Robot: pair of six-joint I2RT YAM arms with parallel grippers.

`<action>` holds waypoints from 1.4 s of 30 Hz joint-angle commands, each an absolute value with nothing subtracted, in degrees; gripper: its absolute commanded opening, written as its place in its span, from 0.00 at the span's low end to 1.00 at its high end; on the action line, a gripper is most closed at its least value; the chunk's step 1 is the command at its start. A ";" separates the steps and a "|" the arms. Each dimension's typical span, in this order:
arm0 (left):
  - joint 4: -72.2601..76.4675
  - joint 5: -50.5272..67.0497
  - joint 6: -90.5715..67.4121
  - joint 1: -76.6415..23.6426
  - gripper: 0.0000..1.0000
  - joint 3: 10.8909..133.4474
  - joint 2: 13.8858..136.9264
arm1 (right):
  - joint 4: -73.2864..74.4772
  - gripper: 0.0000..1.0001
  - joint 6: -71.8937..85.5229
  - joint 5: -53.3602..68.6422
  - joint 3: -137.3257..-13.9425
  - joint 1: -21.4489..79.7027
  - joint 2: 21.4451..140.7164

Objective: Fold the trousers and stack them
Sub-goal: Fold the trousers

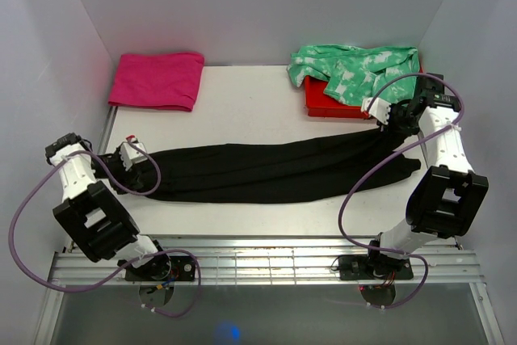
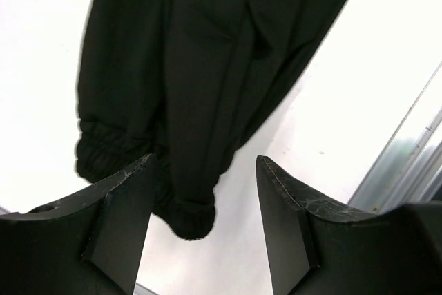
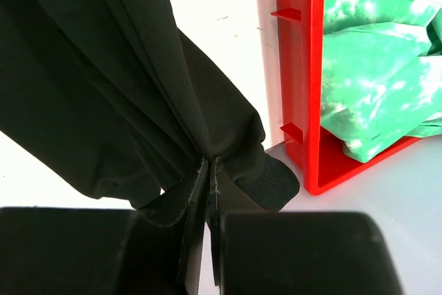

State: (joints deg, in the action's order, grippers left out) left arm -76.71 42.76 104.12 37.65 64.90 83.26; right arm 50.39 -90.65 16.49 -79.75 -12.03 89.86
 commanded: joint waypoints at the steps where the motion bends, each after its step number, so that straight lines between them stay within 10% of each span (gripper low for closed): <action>1: -80.51 41.40 108.99 37.44 0.70 62.67 81.74 | 49.22 0.08 -90.97 17.49 -79.28 -12.30 87.63; 9: -76.75 38.67 106.97 36.21 0.68 58.88 82.26 | 48.87 0.08 -90.88 18.28 -78.22 -12.57 87.54; 20: -69.97 39.81 101.16 35.24 0.00 66.44 86.57 | 47.20 0.08 -91.23 18.46 -79.10 -14.68 87.71; 42: -34.36 55.98 57.79 35.16 0.00 84.21 90.89 | 24.52 0.08 -72.93 26.79 -85.03 -16.70 88.09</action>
State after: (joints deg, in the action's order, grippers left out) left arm -41.01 53.23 60.49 34.61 84.03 92.75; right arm 29.02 -73.67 24.62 -86.43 -15.22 91.07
